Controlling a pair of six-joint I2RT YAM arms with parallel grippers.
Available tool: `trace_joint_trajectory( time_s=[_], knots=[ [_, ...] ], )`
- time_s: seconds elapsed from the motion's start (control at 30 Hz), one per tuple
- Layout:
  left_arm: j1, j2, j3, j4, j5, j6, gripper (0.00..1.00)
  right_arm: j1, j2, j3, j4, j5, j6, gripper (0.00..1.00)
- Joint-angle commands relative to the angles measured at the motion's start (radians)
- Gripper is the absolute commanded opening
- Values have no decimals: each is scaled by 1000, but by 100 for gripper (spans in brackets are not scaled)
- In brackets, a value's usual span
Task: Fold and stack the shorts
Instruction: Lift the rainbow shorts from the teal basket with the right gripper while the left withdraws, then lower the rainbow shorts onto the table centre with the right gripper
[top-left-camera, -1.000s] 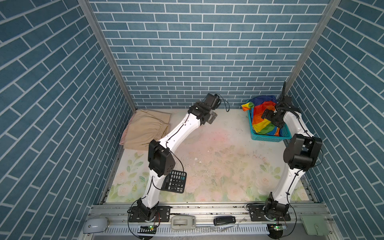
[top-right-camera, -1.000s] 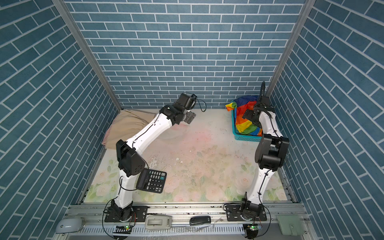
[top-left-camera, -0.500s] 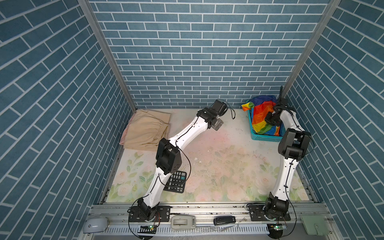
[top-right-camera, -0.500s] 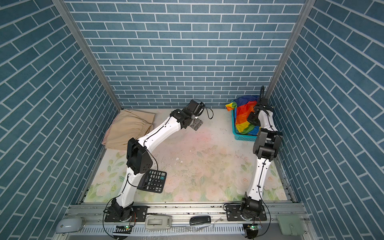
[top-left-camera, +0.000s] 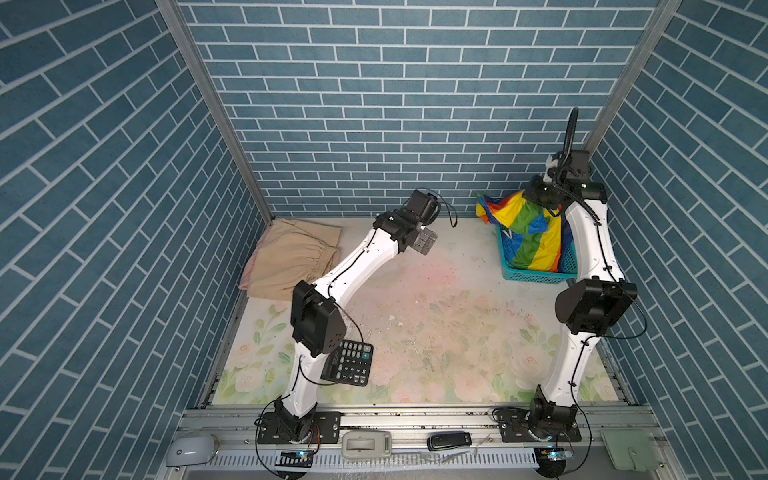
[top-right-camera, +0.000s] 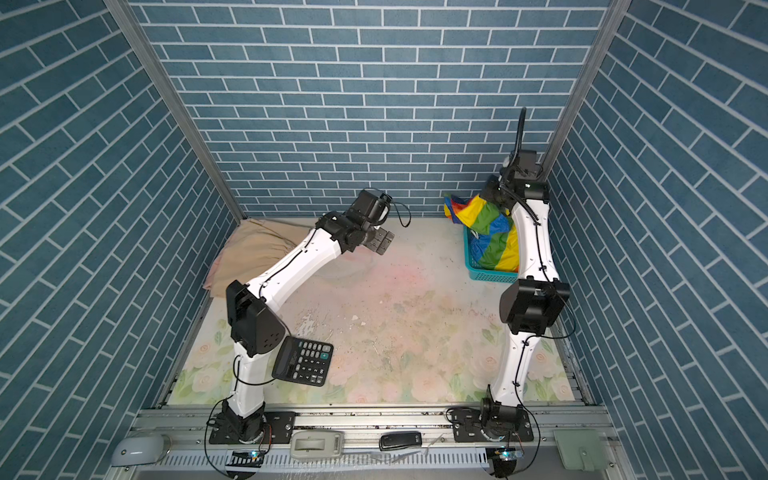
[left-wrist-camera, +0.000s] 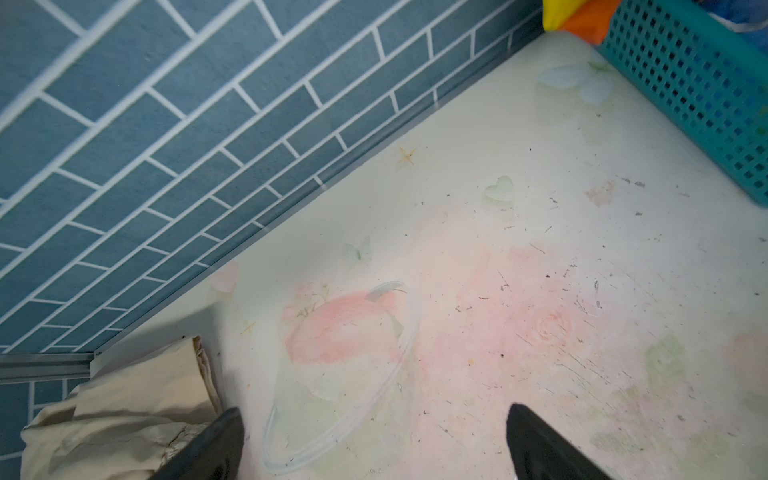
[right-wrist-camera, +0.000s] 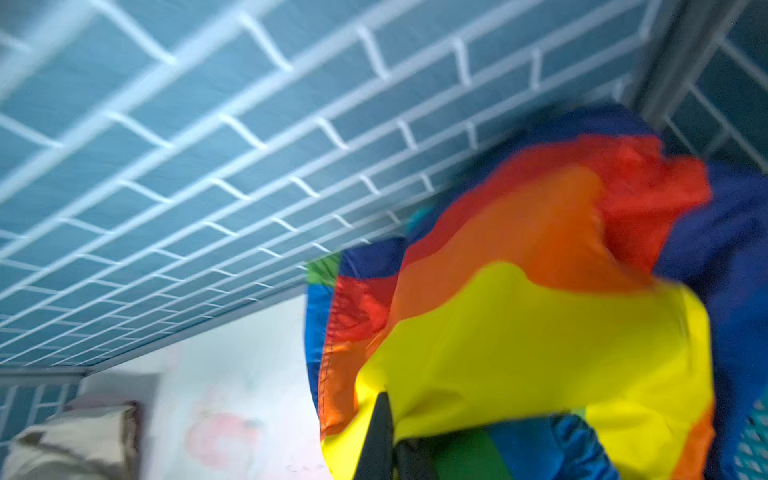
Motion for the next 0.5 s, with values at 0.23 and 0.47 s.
trace_joint_trajectory(
  time_s=[0.23,0.47],
  knots=[
    [229,-331,-340,114,133,-195,100,370,-72,176,60,-312,12,0],
    [292,-416,-492,136,170,-219,100,455,-57,-362,108,-346,80,14]
  ],
)
